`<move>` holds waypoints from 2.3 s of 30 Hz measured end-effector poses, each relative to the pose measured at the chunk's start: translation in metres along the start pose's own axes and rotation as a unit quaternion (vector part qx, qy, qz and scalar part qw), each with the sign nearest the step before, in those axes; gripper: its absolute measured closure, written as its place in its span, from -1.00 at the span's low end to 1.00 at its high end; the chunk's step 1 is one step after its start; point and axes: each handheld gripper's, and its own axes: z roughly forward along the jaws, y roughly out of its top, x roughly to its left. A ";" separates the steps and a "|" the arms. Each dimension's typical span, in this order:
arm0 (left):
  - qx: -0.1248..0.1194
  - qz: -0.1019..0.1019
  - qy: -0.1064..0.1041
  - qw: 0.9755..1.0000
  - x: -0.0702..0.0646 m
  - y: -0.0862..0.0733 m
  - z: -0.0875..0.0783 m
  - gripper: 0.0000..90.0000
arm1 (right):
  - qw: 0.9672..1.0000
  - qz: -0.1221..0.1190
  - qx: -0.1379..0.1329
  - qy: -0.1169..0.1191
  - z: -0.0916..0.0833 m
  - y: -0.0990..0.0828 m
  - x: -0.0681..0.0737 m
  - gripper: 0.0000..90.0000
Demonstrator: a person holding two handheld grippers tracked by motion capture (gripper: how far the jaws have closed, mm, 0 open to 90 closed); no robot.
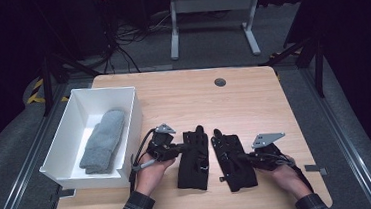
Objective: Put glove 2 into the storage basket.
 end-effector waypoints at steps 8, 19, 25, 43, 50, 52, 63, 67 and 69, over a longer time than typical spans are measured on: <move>-0.002 0.002 -0.008 1.000 -0.005 0.001 0.000 0.95 | 1.000 0.004 -0.002 -0.009 0.006 0.006 -0.001 1.00; -0.022 -0.004 -0.037 0.999 -0.007 0.009 -0.003 0.95 | 1.000 -0.014 -0.002 0.017 0.018 0.016 0.012 1.00; -0.029 -0.002 -0.043 0.999 -0.008 0.015 -0.005 0.95 | 0.999 -0.019 -0.003 0.032 0.024 0.020 0.017 1.00; -0.035 0.002 -0.064 0.997 -0.018 0.033 0.005 0.96 | 0.997 -0.044 -0.006 0.061 0.048 0.041 0.036 1.00; -0.023 0.006 -0.069 0.997 -0.023 0.035 0.016 0.96 | 0.997 -0.045 -0.012 0.069 0.056 0.045 0.039 1.00; -0.018 0.008 -0.070 0.997 -0.025 0.035 0.021 0.96 | 0.996 -0.046 -0.015 0.071 0.059 0.047 0.040 1.00; -0.014 0.011 -0.074 0.997 -0.029 0.035 0.028 0.96 | 0.998 -0.031 -0.017 0.047 0.039 0.038 0.024 1.00; -0.005 0.018 -0.076 0.997 -0.034 0.035 0.035 0.96 | 0.998 -0.032 -0.011 0.050 0.044 0.037 0.024 1.00; 0.001 0.020 -0.078 0.997 -0.037 0.035 0.040 0.96 | 0.998 -0.030 -0.012 0.051 0.045 0.037 0.023 1.00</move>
